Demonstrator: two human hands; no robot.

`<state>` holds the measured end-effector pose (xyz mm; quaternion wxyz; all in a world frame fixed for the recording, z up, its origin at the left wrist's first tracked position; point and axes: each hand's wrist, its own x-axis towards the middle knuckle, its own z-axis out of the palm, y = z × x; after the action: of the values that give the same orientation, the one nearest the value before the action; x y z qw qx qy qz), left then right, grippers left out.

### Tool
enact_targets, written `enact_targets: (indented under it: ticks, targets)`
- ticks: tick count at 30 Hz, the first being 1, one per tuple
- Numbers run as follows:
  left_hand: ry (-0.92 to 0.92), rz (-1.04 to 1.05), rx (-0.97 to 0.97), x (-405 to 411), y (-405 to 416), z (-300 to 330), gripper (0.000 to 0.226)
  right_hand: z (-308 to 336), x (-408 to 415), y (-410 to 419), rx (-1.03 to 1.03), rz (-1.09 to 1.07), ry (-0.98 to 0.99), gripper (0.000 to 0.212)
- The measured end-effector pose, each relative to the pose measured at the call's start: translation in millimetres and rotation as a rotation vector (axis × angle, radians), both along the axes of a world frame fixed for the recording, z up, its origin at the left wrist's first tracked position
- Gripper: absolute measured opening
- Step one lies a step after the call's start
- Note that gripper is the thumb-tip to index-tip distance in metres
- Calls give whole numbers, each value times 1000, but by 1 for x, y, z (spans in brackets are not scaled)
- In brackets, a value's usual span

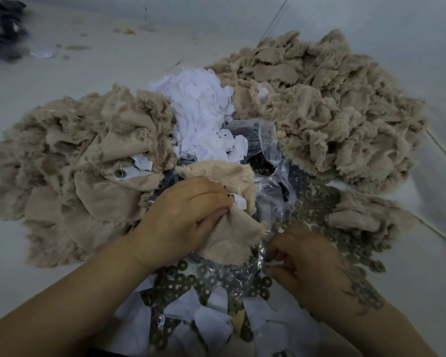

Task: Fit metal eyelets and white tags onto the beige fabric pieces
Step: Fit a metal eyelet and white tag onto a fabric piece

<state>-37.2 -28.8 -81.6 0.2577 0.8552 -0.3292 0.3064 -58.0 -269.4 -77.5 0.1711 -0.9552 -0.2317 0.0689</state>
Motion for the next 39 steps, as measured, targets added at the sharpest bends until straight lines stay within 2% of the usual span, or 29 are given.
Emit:
enact_targets:
  ticks: [9,13,16,24,29,39]
  targets:
    - [5,6,-2,-3,2,-1,13,-1,-4,5,-55,13,51,13]
    - [6,8,-6,-3,2,-2,13,3,-7,6,-53,23,93,24]
    - [8,5,-7,-3,2,-2,13,3,-5,9,-109,10,81,18]
    - [5,1,-16,-4,3,-5,14,0,-11,15,-200,-40,26,23]
    - [17,0,-14,-5,3,-6,14,1,-19,8,-133,-60,8,8]
    - [41,9,-6,-8,3,-5,16,-5,-20,13,-16,-99,16,13]
